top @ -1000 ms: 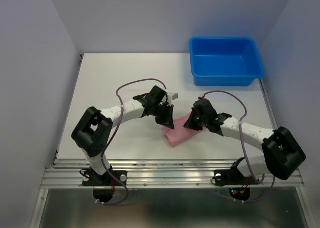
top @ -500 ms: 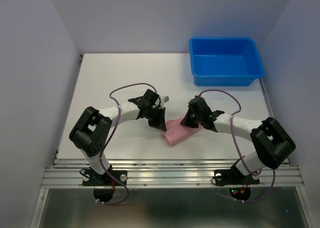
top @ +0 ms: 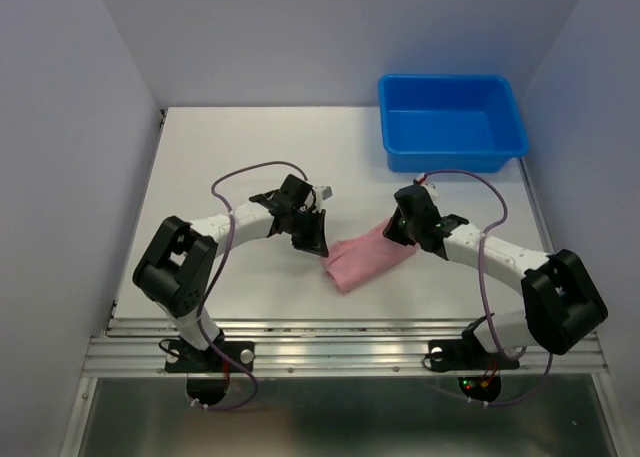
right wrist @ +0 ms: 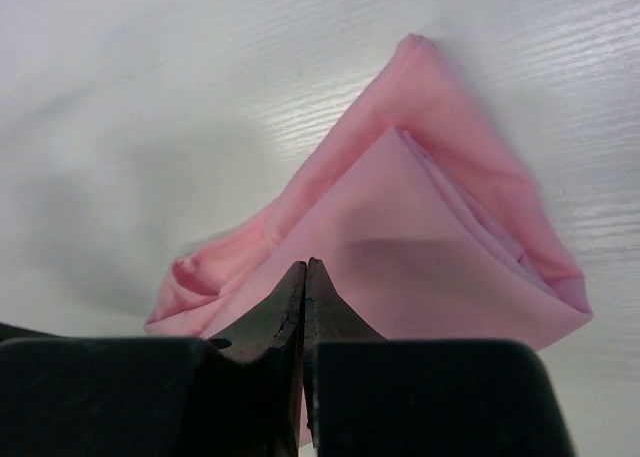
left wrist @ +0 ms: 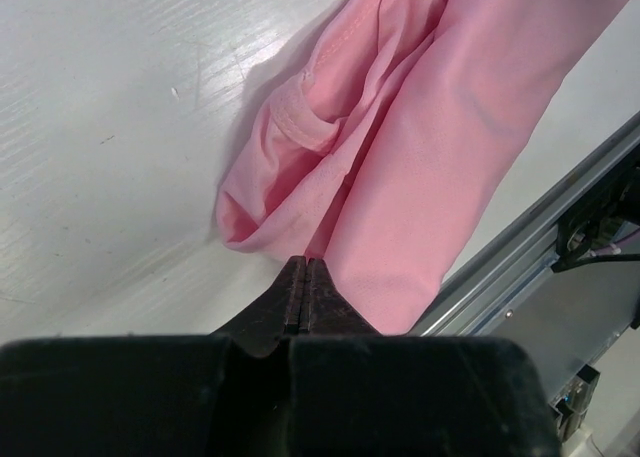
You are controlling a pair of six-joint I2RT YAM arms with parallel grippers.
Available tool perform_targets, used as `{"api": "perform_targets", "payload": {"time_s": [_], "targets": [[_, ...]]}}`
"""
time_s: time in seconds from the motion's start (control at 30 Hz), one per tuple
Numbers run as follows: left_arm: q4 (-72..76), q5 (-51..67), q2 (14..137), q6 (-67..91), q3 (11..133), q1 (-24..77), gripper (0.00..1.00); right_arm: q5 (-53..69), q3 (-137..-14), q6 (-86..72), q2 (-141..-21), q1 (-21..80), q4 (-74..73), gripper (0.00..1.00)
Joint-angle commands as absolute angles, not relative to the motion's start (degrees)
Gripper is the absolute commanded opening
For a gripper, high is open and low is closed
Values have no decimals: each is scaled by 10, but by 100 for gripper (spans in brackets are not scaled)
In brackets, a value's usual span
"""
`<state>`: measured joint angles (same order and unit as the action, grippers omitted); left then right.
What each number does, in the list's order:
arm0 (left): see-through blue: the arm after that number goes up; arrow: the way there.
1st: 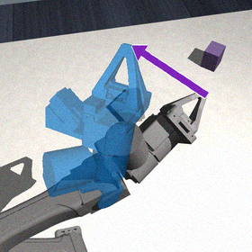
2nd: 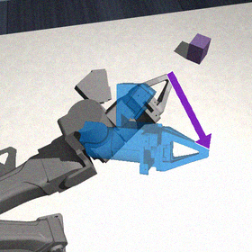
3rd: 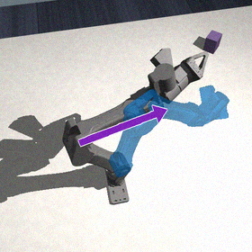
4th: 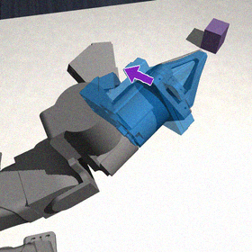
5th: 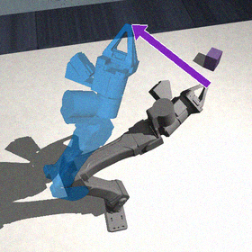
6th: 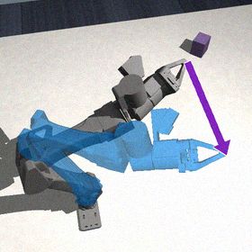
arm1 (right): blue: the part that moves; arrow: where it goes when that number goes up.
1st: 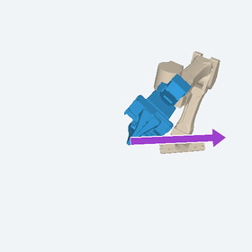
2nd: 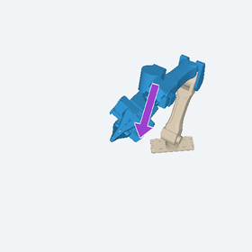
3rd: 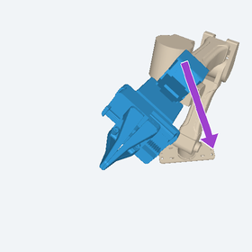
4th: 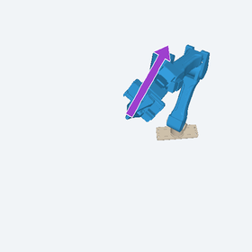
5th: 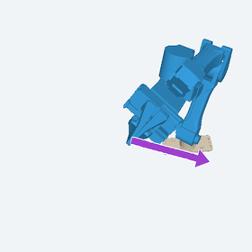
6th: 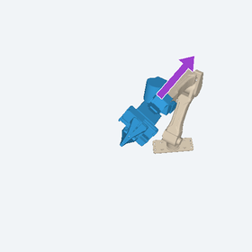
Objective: Roll the t-shirts
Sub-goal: Roll the T-shirt to the center of the board.
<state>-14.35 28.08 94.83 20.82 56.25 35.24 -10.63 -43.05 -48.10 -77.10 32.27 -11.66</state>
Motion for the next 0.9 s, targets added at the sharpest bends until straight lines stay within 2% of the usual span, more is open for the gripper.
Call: {"api": "perform_targets", "payload": {"time_s": [0.0,0.27,0.53,0.77,0.87], "targets": [[-133,275,943,197,579,353,0,-126,-467,-464,-812,306,-130,3],[-116,265,994,200,591,354,0,-149,-512,-436,-944,294,-133,1],[-225,152,913,177,658,390,0,-152,-512,-422,-853,280,-154,2],[-223,175,873,202,657,442,0,-149,-505,-417,-846,268,-170,2],[-198,220,874,204,647,479,0,-142,-489,-424,-833,268,-170,2]]}}
